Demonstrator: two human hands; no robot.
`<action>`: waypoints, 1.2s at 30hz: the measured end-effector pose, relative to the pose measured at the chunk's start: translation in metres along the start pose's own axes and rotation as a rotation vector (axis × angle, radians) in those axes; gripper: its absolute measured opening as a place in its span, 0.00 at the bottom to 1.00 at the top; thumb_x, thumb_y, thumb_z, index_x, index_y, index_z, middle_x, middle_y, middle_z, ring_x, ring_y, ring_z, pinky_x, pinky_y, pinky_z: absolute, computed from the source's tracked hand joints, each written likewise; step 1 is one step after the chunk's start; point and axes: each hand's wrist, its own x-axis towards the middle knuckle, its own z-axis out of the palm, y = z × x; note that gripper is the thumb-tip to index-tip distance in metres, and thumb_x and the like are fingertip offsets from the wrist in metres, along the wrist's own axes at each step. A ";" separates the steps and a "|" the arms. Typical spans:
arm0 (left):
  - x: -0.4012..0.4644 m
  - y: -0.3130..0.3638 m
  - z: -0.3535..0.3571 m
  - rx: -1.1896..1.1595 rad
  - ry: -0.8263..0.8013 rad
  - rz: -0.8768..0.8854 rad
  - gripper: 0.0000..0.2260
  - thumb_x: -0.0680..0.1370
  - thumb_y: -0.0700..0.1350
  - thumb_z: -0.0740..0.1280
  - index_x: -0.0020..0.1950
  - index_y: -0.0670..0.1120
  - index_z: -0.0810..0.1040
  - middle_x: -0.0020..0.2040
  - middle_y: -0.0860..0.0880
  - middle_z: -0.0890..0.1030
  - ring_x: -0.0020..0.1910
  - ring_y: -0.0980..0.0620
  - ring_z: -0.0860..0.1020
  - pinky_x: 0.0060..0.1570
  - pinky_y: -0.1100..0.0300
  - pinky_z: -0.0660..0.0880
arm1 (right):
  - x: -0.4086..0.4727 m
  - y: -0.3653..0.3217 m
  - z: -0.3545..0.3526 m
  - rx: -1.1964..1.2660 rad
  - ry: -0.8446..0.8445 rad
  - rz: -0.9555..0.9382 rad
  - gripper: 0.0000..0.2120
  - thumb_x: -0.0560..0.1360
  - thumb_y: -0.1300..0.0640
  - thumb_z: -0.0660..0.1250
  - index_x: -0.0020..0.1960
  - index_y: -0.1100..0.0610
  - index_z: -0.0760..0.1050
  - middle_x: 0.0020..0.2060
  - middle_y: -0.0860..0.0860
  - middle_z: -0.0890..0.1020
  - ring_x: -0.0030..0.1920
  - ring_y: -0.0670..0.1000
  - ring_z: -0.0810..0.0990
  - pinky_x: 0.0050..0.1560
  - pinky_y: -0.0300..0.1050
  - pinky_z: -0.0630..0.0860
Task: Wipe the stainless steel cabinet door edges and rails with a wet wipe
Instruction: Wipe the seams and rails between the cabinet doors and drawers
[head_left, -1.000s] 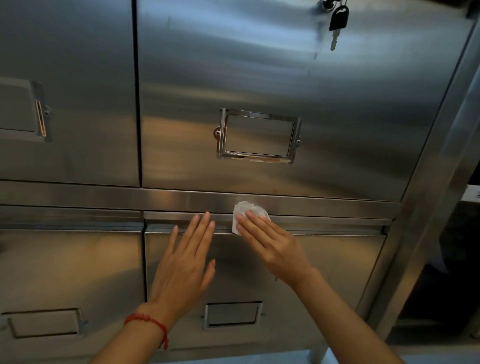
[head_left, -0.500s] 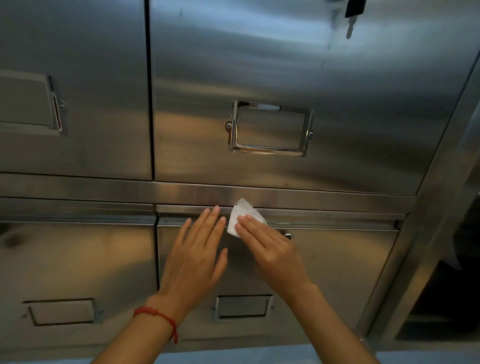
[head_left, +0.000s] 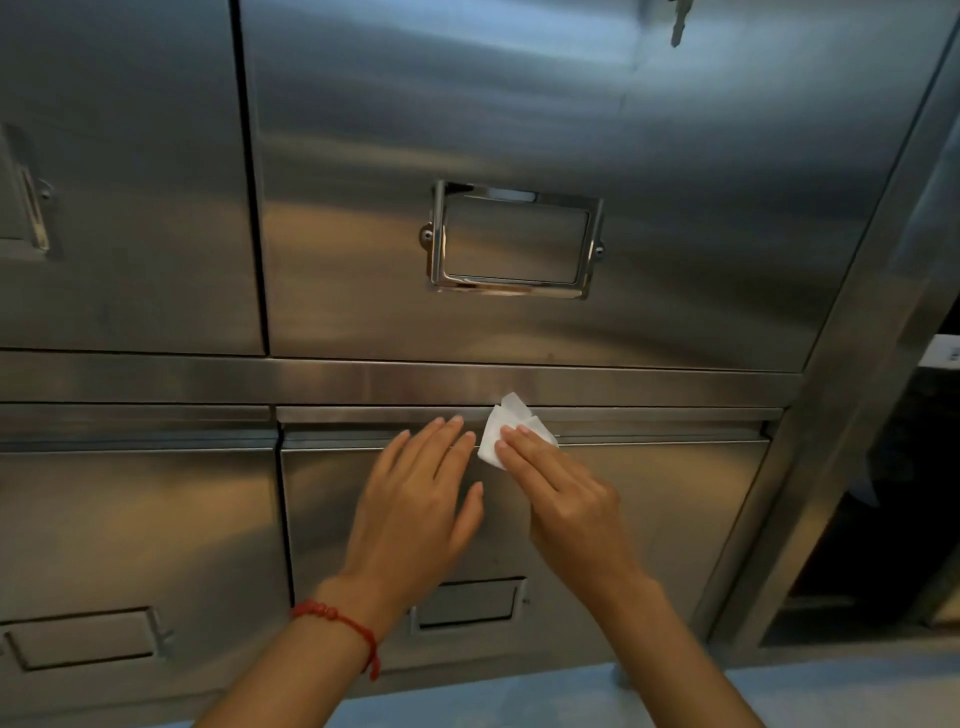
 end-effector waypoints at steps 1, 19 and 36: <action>0.004 0.002 0.002 -0.020 0.001 0.006 0.20 0.74 0.48 0.57 0.57 0.38 0.80 0.58 0.41 0.80 0.57 0.44 0.79 0.57 0.44 0.74 | 0.000 0.003 -0.001 -0.019 0.015 0.001 0.18 0.66 0.76 0.66 0.54 0.66 0.81 0.54 0.59 0.82 0.55 0.57 0.81 0.49 0.50 0.81; 0.039 0.040 0.038 -0.230 -0.037 0.184 0.18 0.75 0.46 0.58 0.56 0.40 0.81 0.57 0.42 0.81 0.56 0.46 0.79 0.58 0.47 0.74 | -0.017 0.040 -0.043 -0.260 -0.206 0.235 0.28 0.55 0.75 0.79 0.54 0.66 0.80 0.54 0.61 0.81 0.55 0.58 0.81 0.54 0.52 0.75; 0.143 0.083 -0.020 -0.383 -0.240 0.163 0.18 0.74 0.46 0.58 0.54 0.38 0.81 0.53 0.42 0.82 0.53 0.45 0.80 0.53 0.50 0.77 | 0.058 0.071 -0.130 -0.241 -0.286 0.480 0.30 0.50 0.77 0.79 0.52 0.66 0.81 0.52 0.60 0.82 0.51 0.58 0.82 0.46 0.53 0.80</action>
